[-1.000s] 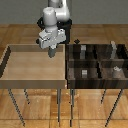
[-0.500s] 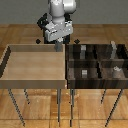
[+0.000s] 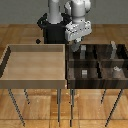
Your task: Place the milk carton into the appropriate compartment.
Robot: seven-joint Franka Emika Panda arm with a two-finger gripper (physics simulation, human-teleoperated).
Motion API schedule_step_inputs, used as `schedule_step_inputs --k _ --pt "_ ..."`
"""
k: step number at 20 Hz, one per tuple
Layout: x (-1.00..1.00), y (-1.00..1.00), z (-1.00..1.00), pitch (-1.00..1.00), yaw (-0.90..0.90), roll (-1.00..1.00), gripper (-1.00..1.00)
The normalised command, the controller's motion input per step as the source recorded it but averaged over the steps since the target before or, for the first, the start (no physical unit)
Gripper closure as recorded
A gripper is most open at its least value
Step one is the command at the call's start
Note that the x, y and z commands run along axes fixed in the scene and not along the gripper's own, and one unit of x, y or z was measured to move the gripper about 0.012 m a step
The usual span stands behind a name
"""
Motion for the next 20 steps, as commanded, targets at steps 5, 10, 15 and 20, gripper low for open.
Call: schedule_step_inputs --k 5,10,15,20 --pt "-0.20 0.60 -0.10 0.00 0.00 0.00 1.00" --pt "-0.80 0.00 0.00 0.00 0.00 0.00 1.00" --pt "-0.40 0.00 -0.40 0.00 0.00 0.00 1.00" --pt "0.00 0.00 -1.00 0.00 0.00 0.00 1.00"
